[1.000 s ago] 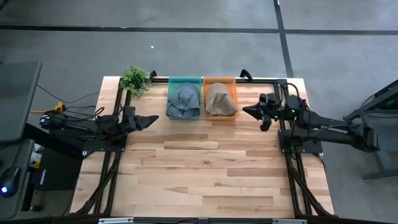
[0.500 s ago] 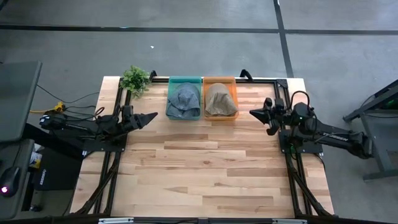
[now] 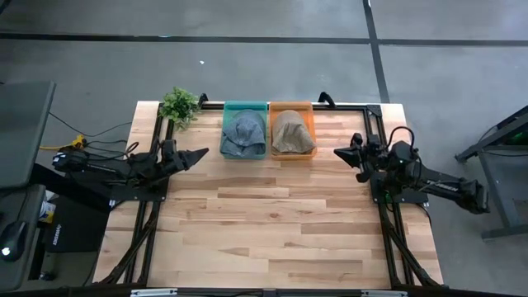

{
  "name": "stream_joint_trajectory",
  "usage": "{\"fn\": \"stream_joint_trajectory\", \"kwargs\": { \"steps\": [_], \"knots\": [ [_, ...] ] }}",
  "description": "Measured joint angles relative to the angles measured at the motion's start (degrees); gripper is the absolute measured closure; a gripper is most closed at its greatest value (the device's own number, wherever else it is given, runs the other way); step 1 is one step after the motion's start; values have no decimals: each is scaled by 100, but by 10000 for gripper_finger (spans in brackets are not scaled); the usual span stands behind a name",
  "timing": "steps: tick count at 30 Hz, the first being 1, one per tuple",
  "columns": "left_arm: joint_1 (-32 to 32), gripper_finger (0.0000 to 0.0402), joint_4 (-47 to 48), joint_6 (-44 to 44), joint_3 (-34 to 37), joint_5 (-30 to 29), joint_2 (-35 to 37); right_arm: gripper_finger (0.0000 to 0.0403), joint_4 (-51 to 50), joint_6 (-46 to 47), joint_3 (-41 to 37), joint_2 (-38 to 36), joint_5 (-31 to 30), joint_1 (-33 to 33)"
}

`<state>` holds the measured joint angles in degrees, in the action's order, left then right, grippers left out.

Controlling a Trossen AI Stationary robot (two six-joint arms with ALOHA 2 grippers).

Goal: Pick & Place hat
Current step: Return to home position

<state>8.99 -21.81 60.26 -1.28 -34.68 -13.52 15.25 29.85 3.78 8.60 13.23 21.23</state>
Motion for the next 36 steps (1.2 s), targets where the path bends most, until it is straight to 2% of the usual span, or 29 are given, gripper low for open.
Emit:
{"fn": "stream_joint_trajectory", "kwargs": {
  "steps": [10,16,22,29,36],
  "knots": [
    [2,190,99,168,2,144,-2,403,23,140,-321,-502,72,0],
    [2,190,145,-588,2,448,-2,403,-63,82,-321,-710,235,7],
    [2,190,392,-1468,2,188,0,403,-696,-327,-321,-758,409,7],
    [2,190,1251,-1201,4,-746,-2,403,-1104,-1380,-321,-747,827,6],
    [2,190,1301,-1101,4,-510,-2,402,-1124,-1506,-321,-745,631,7]
  ]
}}
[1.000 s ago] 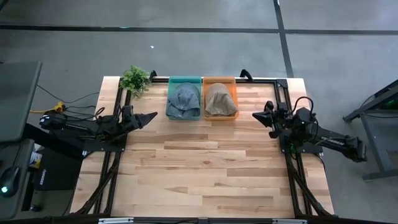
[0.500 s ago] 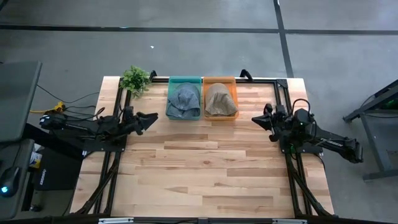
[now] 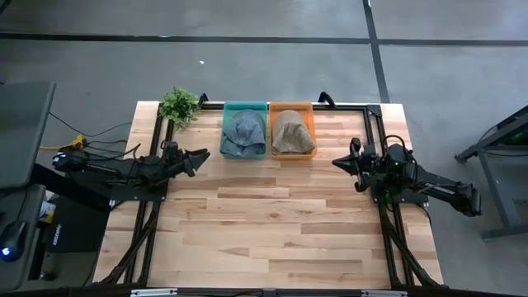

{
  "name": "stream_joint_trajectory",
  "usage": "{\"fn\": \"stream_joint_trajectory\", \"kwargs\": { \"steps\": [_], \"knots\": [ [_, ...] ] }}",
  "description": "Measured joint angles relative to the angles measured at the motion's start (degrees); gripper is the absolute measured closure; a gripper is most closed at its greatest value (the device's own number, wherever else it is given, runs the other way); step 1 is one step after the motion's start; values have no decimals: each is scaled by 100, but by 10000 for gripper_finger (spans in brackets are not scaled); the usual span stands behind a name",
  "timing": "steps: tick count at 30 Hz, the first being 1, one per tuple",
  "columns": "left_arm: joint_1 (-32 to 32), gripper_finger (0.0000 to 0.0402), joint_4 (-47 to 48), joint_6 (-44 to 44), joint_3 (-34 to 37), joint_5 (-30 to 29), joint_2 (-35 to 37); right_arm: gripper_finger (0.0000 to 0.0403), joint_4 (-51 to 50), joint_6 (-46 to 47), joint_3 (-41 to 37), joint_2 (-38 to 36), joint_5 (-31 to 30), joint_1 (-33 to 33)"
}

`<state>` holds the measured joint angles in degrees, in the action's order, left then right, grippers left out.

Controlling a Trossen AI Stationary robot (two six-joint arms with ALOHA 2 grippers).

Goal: Pick & Place hat
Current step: Return to home position

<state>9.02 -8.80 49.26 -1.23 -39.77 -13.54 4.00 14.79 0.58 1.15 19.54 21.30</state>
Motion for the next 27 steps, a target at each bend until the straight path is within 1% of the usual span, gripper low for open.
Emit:
{"fn": "stream_joint_trajectory", "kwargs": {
  "steps": [27],
  "knots": [
    [0,190,-5,57,0,16,0,402,12,-20,-2,0,12,0]
  ]
}}
